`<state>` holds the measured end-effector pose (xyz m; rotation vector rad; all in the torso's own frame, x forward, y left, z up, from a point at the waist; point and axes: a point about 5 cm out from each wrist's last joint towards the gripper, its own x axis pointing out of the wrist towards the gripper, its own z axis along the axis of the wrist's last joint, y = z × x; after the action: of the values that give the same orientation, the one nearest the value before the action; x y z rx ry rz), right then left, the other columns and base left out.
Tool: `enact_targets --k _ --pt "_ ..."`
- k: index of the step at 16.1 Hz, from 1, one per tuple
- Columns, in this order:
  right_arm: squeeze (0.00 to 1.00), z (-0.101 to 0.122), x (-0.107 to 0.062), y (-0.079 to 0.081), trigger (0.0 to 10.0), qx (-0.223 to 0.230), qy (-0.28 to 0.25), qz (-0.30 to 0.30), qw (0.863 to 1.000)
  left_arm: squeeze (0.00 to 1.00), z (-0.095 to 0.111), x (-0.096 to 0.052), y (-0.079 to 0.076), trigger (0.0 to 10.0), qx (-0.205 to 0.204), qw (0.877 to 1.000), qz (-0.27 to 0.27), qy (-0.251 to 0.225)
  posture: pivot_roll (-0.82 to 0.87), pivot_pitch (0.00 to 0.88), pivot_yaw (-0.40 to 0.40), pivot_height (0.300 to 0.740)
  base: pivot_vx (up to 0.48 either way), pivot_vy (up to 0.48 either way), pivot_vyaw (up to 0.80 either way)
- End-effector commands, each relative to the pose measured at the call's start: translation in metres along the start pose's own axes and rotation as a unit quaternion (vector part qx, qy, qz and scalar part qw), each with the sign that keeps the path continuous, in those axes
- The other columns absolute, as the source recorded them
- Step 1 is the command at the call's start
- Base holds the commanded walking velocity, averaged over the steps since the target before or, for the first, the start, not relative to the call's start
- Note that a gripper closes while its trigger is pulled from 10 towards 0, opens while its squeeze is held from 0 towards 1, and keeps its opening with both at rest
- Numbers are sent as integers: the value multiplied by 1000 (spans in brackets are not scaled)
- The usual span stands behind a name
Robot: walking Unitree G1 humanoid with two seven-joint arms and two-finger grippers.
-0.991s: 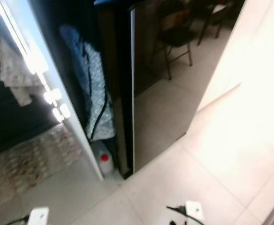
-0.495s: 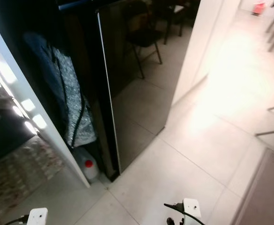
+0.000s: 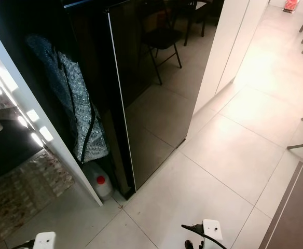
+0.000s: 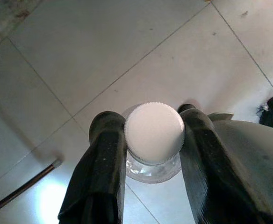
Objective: Restocking fridge
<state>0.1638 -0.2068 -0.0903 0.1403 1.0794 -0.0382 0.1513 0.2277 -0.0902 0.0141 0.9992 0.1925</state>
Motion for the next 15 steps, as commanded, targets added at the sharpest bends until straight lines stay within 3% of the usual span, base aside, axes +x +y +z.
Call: enact_targets --k 1,4,10,15 --pt "0 -4 0 1 10000 13 2 -2 1000 0 -3 0 -3 10000 4 1000 1 6 136 63 25 740 0 292 0" --pt "0 -3 0 1 10000 0 0 4 1000 0 -3 0 -5 10000 8 1000 -2 7 137 57 26 740 0 285 -637" --pt "0 -4 0 1 10000 16 -3 -3 1000 0 -3 0 -4 10000 12 1000 -5 7 132 25 27 740 0 282 0" --pt "0 -3 0 2 10000 10 0 2 1000 0 -3 0 -3 10000 11 1000 -4 7 132 33 26 740 0 271 -757"
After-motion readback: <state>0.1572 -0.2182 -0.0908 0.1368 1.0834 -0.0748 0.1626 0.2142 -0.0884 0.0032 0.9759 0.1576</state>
